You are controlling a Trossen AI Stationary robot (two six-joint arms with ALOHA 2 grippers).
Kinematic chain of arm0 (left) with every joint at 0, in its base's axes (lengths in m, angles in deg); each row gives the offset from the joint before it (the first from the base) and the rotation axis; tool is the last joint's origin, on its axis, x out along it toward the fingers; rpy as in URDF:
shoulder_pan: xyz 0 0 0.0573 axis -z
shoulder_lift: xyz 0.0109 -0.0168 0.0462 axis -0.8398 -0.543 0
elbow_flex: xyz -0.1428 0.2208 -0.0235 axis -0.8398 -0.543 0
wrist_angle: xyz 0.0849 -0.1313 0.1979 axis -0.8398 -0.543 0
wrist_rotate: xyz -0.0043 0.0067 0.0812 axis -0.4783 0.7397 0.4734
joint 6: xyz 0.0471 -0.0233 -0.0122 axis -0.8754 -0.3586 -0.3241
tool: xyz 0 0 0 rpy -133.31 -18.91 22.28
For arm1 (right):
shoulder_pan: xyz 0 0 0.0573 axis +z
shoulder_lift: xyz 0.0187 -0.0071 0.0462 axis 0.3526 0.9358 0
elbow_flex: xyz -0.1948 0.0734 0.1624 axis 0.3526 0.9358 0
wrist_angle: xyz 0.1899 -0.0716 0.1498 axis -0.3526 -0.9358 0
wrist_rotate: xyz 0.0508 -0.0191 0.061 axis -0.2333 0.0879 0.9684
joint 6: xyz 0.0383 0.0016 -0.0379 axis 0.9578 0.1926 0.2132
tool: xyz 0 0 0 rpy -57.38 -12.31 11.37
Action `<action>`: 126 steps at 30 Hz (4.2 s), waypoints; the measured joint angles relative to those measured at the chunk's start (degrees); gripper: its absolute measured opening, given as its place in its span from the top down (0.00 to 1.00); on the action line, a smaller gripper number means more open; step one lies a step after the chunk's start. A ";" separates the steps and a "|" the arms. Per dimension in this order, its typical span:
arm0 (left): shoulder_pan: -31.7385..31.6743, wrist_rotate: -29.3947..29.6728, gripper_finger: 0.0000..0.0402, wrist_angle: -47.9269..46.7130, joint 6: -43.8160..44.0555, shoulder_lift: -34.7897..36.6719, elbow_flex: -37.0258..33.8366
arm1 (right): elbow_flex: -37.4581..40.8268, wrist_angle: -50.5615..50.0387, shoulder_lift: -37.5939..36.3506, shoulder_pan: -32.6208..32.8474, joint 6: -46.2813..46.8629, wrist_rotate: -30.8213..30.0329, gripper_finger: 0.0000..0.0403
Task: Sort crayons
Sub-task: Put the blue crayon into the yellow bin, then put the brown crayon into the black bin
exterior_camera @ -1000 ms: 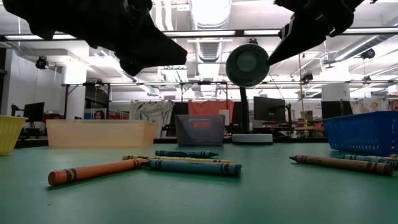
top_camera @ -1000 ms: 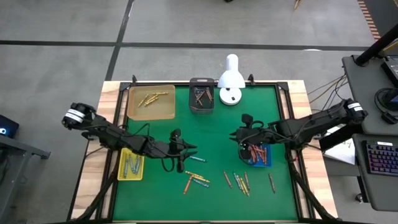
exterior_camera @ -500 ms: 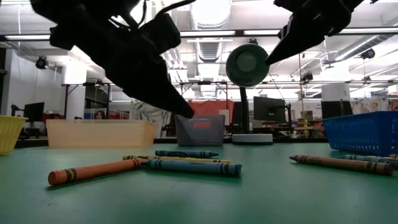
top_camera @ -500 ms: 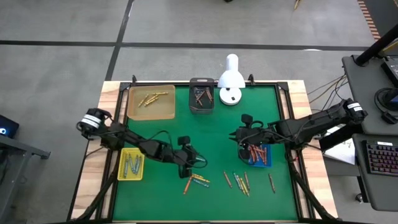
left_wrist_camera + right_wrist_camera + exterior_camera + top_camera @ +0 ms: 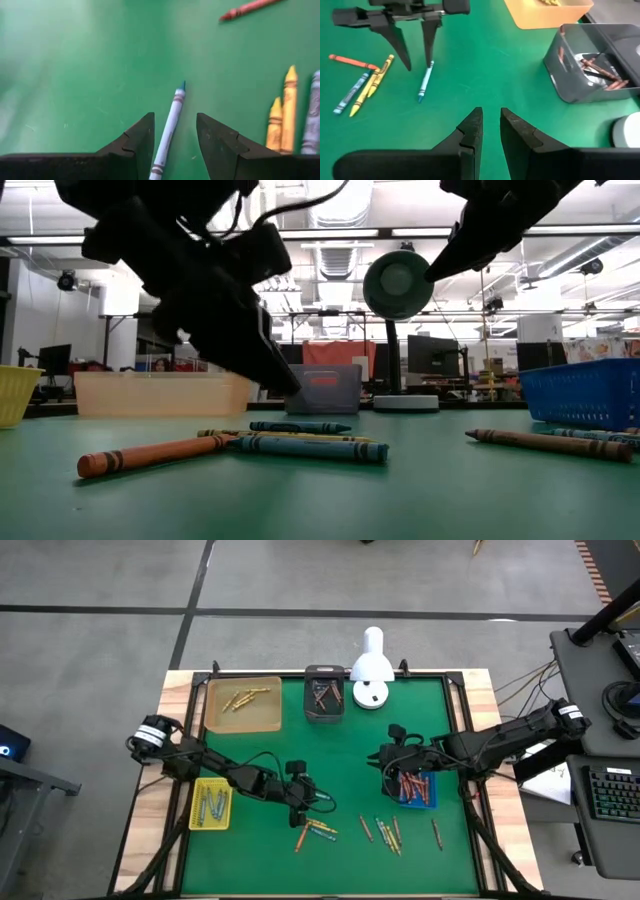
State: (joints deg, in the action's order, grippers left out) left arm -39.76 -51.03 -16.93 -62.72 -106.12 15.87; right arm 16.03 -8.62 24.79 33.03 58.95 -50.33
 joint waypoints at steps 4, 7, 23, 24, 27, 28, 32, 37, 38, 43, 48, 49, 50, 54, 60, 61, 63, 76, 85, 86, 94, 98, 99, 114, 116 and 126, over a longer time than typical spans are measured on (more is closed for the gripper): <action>-0.65 0.01 0.68 0.06 -1.18 -2.20 0.00 | 0.00 -0.01 0.02 0.11 0.56 0.25 0.86; -1.84 -0.02 0.68 1.61 -3.20 -3.76 -0.02 | 0.00 -0.02 0.02 0.11 0.79 0.24 0.86; -3.97 -1.68 0.87 2.52 -4.11 -7.07 0.11 | 0.00 -0.09 0.02 0.09 0.70 0.22 0.86; -3.97 -1.78 0.91 2.42 -4.11 -7.10 0.07 | 0.00 -0.11 0.02 0.09 0.70 0.22 0.86; -3.97 -2.12 0.98 2.09 -3.82 -6.47 0.04 | 0.00 -0.09 0.02 0.09 0.70 0.22 0.86; -3.99 -2.33 0.97 1.89 -3.61 -6.04 0.13 | 0.00 -0.07 0.02 0.09 0.70 0.22 0.86; -3.62 -2.17 0.99 -3.77 -2.28 -2.10 0.13 | -0.15 -0.15 0.02 0.09 0.83 0.22 0.86; -3.05 -2.20 1.00 -19.50 9.53 6.96 2.73 | -0.75 -0.03 0.02 0.09 0.88 0.22 0.86; -2.72 -2.58 1.00 -24.19 12.90 8.62 3.27 | -0.77 -0.04 0.02 0.09 0.88 0.22 0.86; 0.13 -6.69 1.00 -48.80 36.70 16.91 7.81 | -0.80 -0.05 0.02 0.09 1.31 0.22 0.86; 6.68 -14.15 1.00 -68.50 59.76 22.64 9.75 | -0.79 0.03 0.02 0.09 1.45 0.20 0.86; 8.41 -15.47 1.00 -71.09 63.22 23.49 9.75 | -0.79 0.10 0.02 0.09 1.46 0.19 0.86; 10.16 -16.80 1.00 -73.39 66.64 23.89 9.63 | -0.79 0.13 0.02 0.09 1.45 0.17 0.86; 16.53 -19.11 1.00 -79.20 77.26 24.32 9.25 | -0.80 0.48 0.02 0.09 1.45 0.17 0.86; 20.64 -20.13 1.00 -85.11 84.89 23.25 8.09 | -0.81 1.44 0.02 0.09 1.42 0.15 0.86; 20.82 -20.21 1.00 -86.54 85.63 22.90 7.95 | -0.81 1.44 0.02 0.09 1.44 0.17 0.86; 20.78 -20.37 1.00 -88.57 86.55 22.31 7.67 | -0.81 1.50 0.02 0.09 1.83 0.17 0.86; 20.86 -21.18 0.88 -88.76 83.48 15.57 7.39 | -0.81 2.19 0.02 0.09 2.89 0.20 0.86; 20.86 -21.14 0.83 -88.30 81.76 14.44 7.46 | -0.85 2.24 0.02 0.09 9.89 2.64 0.86; 20.86 -21.06 0.83 -88.14 81.29 14.61 7.48 | -0.85 2.34 0.02 0.09 10.83 3.63 0.86; 20.79 -13.12 0.82 -80.61 73.10 14.71 7.52 | -0.87 2.58 0.02 0.84 23.74 10.50 0.86; 20.76 -10.11 0.82 -75.91 68.15 14.71 7.54 | -0.87 2.66 0.20 3.35 29.10 10.84 0.86; 20.73 -9.54 0.82 -75.49 67.36 14.71 7.54 | -0.90 2.83 0.48 4.08 30.57 10.84 0.86; 21.28 -13.84 0.82 -76.29 63.77 14.89 7.54 | -16.45 -12.90 14.76 15.64 46.27 17.43 0.86; 21.73 -13.65 0.82 -76.22 63.35 14.91 7.54 | -20.85 -21.92 17.88 17.49 48.44 18.35 0.86; 24.04 -10.14 0.82 -74.71 64.22 15.99 7.54 | -33.78 -55.51 30.43 25.08 61.18 22.94 0.86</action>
State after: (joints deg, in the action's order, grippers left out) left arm -15.72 -61.17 -91.64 1.49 -90.13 23.41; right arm -17.75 -64.13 55.22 58.11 120.13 -27.40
